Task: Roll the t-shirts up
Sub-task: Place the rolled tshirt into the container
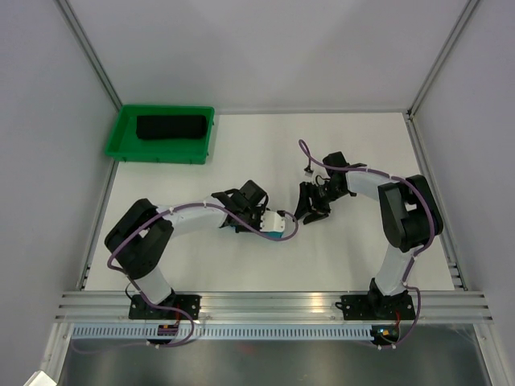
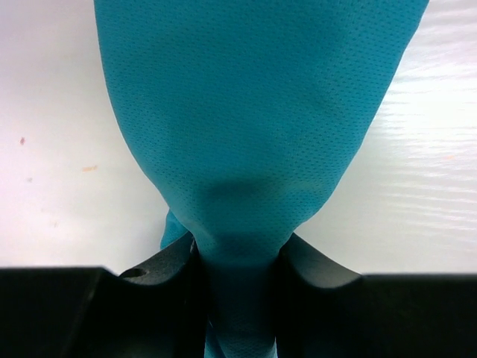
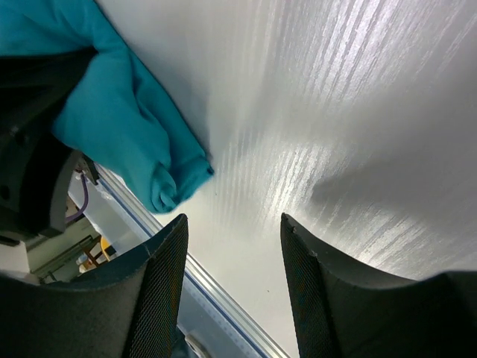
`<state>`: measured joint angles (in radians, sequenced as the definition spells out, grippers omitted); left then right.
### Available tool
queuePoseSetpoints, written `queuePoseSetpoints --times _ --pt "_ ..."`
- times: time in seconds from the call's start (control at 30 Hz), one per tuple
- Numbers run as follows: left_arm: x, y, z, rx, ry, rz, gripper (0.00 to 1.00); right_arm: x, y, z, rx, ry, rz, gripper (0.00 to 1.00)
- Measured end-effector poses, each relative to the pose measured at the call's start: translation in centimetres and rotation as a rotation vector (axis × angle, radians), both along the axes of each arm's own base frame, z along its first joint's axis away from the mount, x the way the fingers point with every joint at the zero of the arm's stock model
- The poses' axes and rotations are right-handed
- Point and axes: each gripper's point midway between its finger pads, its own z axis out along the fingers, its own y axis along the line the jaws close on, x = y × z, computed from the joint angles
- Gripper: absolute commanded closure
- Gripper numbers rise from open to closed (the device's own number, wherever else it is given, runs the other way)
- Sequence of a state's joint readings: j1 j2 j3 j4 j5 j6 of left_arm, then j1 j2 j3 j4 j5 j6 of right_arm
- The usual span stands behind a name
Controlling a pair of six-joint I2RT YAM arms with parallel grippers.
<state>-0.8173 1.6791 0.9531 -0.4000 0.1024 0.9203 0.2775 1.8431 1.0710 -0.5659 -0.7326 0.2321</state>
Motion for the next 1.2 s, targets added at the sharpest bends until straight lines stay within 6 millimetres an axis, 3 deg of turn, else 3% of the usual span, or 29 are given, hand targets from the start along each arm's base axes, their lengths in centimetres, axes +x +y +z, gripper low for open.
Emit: queuePoseSetpoints --times 0.53,0.93,1.2 --pt "9.3 7.0 1.7 0.068 -0.209 0.243 0.98 0.5 -0.3 -0.2 -0.031 -0.011 -0.013 0.42" --pt "12.9 9.6 3.4 0.085 -0.308 0.264 0.98 1.2 -0.4 0.1 -0.044 -0.031 -0.019 0.42" --pt "14.4 10.1 4.7 0.074 -0.344 0.28 0.98 1.2 -0.4 0.2 -0.047 -0.032 -0.02 0.42"
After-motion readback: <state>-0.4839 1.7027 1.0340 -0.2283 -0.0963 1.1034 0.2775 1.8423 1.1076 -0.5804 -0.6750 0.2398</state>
